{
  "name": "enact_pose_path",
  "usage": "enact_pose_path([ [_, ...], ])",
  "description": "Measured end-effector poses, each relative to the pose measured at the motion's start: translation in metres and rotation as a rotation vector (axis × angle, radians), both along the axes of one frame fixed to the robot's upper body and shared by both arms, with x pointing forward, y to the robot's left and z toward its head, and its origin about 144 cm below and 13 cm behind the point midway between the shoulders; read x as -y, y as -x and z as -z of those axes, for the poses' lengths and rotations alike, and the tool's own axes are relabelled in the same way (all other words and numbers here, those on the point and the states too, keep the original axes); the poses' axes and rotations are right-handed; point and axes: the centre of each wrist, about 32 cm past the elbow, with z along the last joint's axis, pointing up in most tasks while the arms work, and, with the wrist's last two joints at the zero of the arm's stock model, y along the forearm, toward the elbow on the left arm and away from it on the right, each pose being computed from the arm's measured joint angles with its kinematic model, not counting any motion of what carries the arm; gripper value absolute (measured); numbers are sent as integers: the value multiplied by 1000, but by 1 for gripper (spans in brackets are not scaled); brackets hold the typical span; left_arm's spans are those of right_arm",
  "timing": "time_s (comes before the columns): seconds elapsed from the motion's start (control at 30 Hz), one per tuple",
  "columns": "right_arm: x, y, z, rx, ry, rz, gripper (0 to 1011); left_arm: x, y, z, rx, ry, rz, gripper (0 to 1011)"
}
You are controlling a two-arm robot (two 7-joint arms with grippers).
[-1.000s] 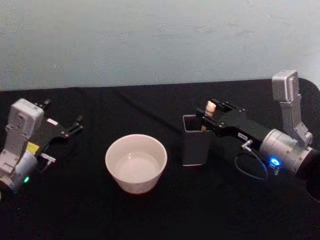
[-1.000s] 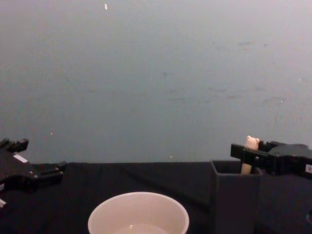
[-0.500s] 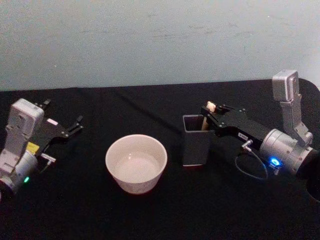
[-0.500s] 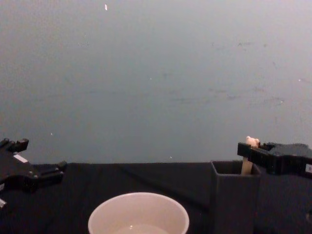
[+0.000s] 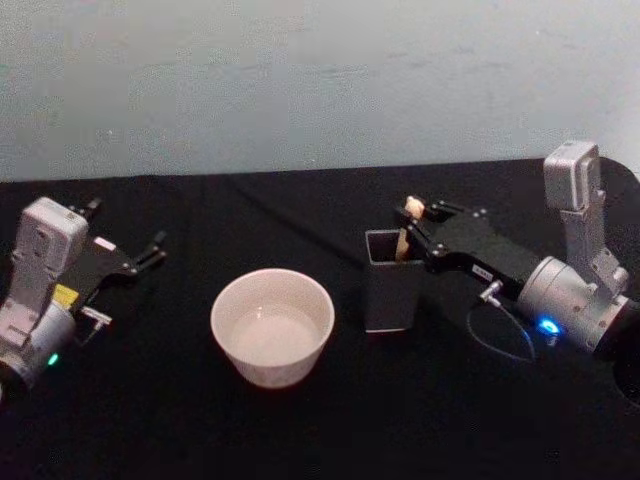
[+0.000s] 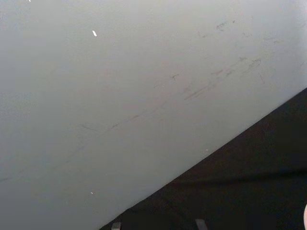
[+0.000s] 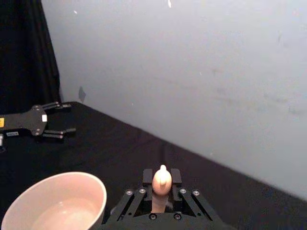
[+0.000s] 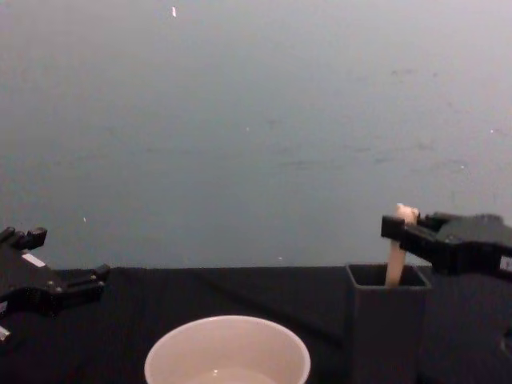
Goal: Pick up the stirring spoon with one hand, stir inside the cup, then place it back in its original position.
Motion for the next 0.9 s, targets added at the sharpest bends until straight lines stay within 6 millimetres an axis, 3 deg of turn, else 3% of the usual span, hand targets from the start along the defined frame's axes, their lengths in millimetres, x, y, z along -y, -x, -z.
enact_pose_path([
  [0.9, 9, 4, -52, 281, -84, -33, 214, 0, 0, 0, 0, 0, 0, 1001],
])
